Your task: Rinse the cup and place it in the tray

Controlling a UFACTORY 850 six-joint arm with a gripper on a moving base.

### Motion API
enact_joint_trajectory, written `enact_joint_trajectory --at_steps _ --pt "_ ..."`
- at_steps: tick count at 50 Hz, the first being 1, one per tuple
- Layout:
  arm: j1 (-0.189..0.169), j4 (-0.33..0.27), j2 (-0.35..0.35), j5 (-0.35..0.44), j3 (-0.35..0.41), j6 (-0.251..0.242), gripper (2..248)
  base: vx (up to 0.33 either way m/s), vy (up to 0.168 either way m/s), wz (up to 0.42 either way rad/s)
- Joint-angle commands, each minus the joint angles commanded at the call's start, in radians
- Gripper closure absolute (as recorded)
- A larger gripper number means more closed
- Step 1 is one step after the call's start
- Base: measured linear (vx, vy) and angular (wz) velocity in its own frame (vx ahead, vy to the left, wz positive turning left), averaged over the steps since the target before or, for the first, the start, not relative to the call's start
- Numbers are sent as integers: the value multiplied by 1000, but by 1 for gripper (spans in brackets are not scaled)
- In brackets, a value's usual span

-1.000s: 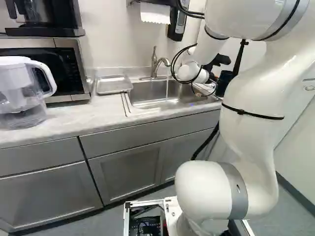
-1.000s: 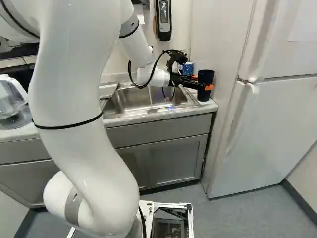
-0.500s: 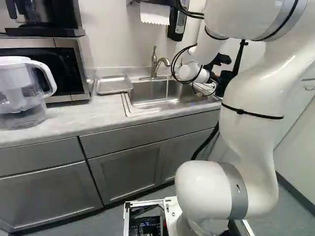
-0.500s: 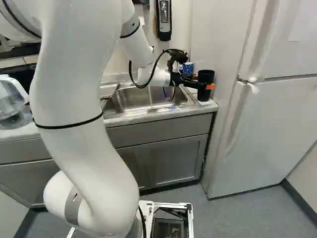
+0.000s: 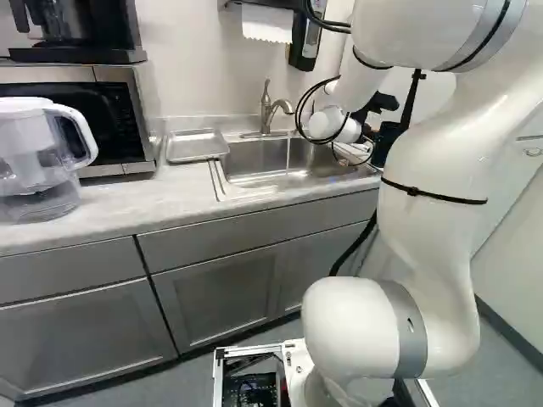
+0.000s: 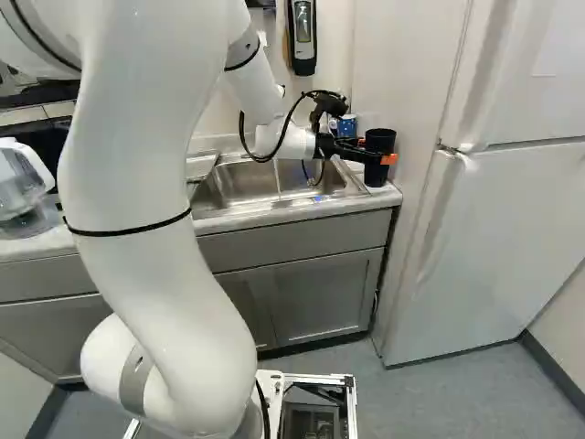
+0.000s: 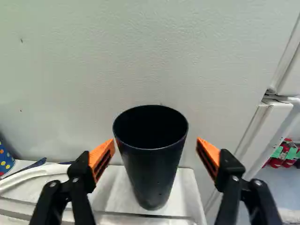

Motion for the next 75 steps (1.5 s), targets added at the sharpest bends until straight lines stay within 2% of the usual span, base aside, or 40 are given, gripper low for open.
enact_joint_trajectory --at_steps 2,3,8,9,13,14,32,58,75 --pt "0 0 0 0 0 0 12 0 0 0" --pt "0 0 0 0 0 0 49 0 0 0" --pt "0 0 0 0 0 0 49 0 0 0" --pt "0 0 0 0 0 0 87 0 0 0" --pt "0 0 0 0 0 0 87 0 0 0" --pt "0 0 0 0 0 0 119 0 0 0" --pt "7 0 9 0 6 0 125 0 0 0" --pt "46 0 90 -3 26 0 125 0 0 0" --pt "64 -15 133 -34 25 0 125 0 0 0"
